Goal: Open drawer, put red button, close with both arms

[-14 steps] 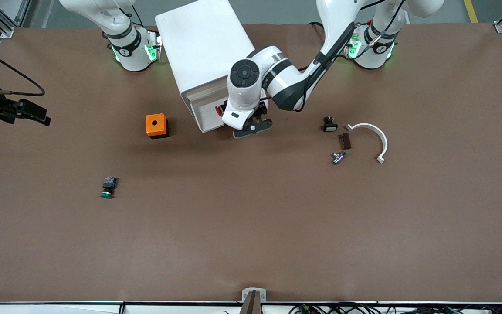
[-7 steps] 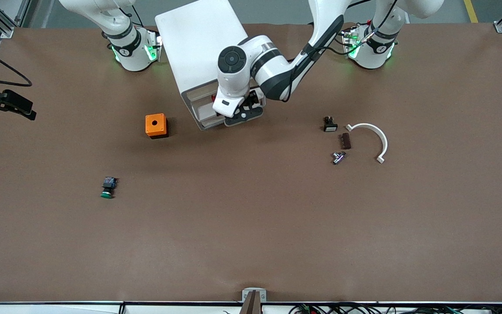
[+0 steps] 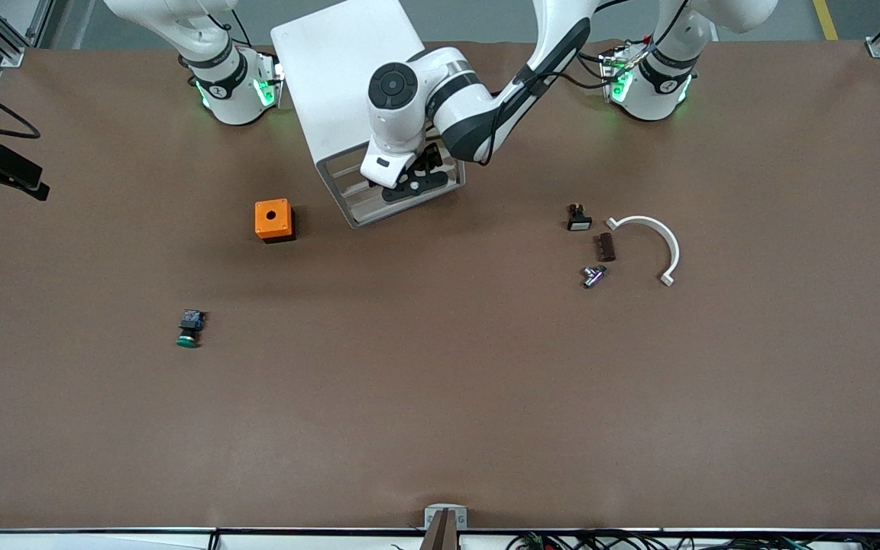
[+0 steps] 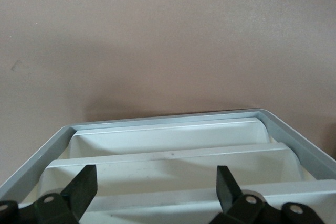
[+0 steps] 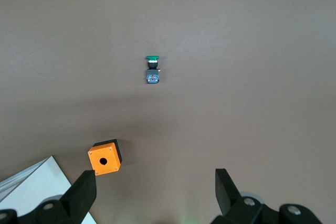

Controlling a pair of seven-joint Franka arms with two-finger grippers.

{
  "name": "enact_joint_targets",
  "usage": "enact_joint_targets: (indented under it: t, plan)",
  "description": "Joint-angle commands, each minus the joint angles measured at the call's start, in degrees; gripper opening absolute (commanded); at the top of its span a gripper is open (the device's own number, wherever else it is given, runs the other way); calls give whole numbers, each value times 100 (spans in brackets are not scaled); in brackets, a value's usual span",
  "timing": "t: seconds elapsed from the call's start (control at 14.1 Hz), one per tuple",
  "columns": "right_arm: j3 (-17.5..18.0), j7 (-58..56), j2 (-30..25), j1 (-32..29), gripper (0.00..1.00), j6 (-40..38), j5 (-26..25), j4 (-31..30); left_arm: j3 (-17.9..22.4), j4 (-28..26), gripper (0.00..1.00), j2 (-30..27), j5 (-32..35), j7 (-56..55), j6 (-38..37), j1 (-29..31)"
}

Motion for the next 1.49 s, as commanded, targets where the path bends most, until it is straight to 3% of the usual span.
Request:
enact_joint_targets:
  t: [0.0, 0.21, 0.36, 0.5, 0.92, 1.28, 1.42]
  plan:
    - [237, -55, -31, -377, 100, -134, -6, 60, -54, -123, 100, -103, 44, -163, 64, -133]
    - [386, -37, -31, -623, 100, -135, -5, 60, -46, -106, 100, -103, 79, -85, 73, -90]
    - [711, -37, -5, -905, 100, -100, 47, 69, 42, -62, 100, -129, 193, 29, 73, 50]
    - [721, -37, 21, -853, 100, -64, 12, 60, 60, 26, 100, -138, 675, 336, 64, 392]
    - [677, 24, 4, -563, 100, -108, -67, 139, 51, 53, 100, -384, 712, 2338, -233, 1613]
    - [677, 33, 4, -528, 100, -126, -67, 148, 51, 114, 100, -814, 712, 3324, -885, 2484]
    - [511, 33, 4, -336, 100, -126, -67, 148, 51, 114, 100, -937, 703, 3614, -1016, 2766]
